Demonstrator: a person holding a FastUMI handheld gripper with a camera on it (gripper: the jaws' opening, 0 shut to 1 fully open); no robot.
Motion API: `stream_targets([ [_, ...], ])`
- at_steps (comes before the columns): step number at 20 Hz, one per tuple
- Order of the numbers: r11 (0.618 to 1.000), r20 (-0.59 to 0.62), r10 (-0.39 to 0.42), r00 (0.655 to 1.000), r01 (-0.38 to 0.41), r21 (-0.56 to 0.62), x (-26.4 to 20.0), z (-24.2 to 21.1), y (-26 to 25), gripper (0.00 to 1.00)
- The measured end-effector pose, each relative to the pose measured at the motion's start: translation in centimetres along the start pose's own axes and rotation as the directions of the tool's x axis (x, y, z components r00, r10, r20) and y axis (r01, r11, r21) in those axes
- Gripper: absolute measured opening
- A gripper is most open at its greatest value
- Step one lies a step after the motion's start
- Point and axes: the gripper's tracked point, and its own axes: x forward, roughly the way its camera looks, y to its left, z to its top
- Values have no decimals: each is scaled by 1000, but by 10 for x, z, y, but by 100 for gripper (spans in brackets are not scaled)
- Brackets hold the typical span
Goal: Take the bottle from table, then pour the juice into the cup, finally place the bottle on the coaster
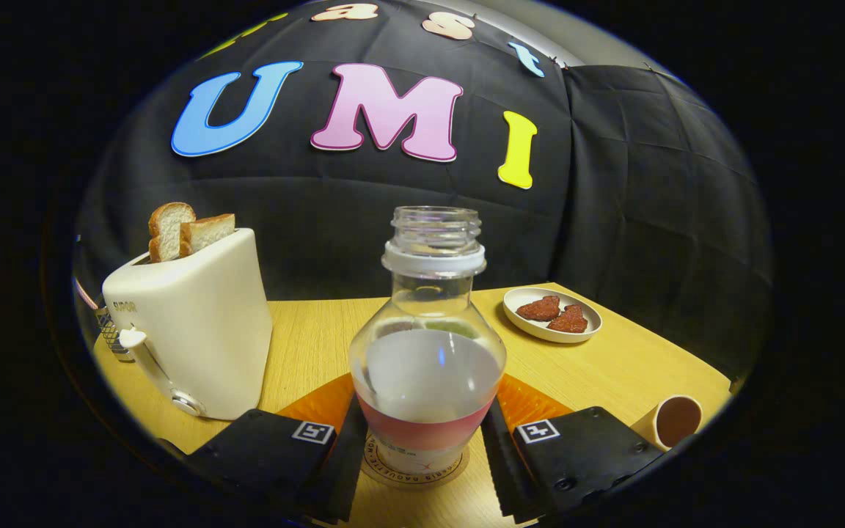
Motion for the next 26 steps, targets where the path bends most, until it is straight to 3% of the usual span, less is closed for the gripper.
stream_targets([
  [4,1000,-11,-12,1000,12,0,0,-2,-2,80],
  [9,1000,6,-10,1000,10,27,-17,5,-9,100],
  [14,1000,2,15,1000,-15,25,-48,7,-6,98],
  [22,982,129,188,974,-190,5,-177,47,5,98],
  [26,978,173,198,965,-205,22,-238,66,-10,98],
])
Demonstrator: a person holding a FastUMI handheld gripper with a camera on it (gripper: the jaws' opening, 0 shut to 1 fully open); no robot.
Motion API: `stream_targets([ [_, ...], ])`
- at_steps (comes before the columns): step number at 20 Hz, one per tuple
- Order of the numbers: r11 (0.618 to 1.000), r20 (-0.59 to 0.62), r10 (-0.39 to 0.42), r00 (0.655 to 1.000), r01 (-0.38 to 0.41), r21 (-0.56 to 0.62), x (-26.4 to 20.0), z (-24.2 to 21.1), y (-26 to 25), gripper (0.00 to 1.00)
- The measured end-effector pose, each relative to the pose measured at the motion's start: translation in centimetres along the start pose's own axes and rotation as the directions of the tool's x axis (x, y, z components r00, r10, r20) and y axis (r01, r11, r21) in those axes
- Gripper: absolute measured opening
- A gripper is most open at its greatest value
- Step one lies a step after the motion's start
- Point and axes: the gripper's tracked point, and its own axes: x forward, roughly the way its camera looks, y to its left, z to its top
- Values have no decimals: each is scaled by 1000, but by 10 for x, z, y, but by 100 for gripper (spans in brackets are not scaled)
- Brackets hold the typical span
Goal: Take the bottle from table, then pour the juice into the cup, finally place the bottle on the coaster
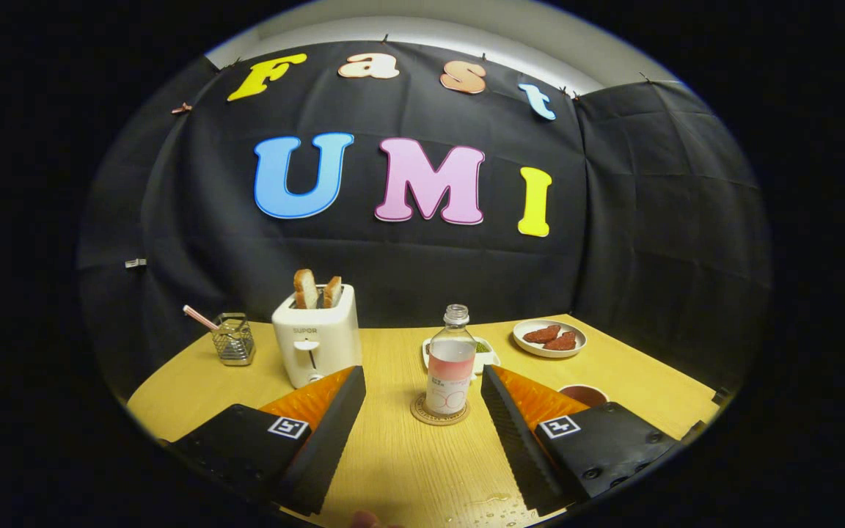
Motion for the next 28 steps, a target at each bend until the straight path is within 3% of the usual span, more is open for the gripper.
stream_targets([
  [4,998,10,27,1000,-27,-58,-36,23,0,98],
  [7,989,52,134,990,-130,-66,-60,48,17,98],
  [11,991,60,132,990,-132,-5,-80,64,4,97],
  [19,986,-45,150,988,-153,-60,-121,55,-42,97],
  [28,980,29,197,980,-196,-33,-123,99,-68,97],
])
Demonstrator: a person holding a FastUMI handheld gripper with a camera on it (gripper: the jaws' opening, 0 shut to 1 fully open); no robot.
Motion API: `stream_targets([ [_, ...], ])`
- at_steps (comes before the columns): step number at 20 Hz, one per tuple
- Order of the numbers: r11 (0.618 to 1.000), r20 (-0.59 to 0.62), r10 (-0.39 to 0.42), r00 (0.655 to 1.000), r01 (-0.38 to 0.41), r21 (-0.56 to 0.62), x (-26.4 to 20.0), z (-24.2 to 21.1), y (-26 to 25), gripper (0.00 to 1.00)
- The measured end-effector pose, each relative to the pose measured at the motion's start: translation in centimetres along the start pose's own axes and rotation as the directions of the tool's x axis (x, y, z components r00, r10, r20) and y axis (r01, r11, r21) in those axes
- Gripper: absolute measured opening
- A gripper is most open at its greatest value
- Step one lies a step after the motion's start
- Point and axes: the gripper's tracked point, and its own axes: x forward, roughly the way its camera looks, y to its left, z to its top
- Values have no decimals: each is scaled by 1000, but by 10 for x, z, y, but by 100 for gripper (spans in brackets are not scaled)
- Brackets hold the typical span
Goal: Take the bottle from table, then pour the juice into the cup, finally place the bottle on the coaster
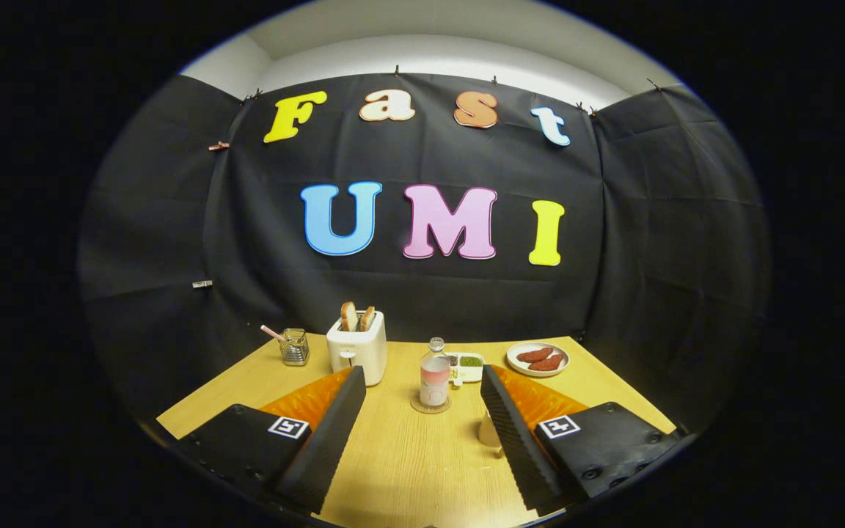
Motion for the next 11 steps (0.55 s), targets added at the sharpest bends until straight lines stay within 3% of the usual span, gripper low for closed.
stream_targets([
  [5,1000,44,12,999,-12,8,7,7,18,97],
  [11,1000,-24,21,999,-22,-15,11,-23,55,97],
])
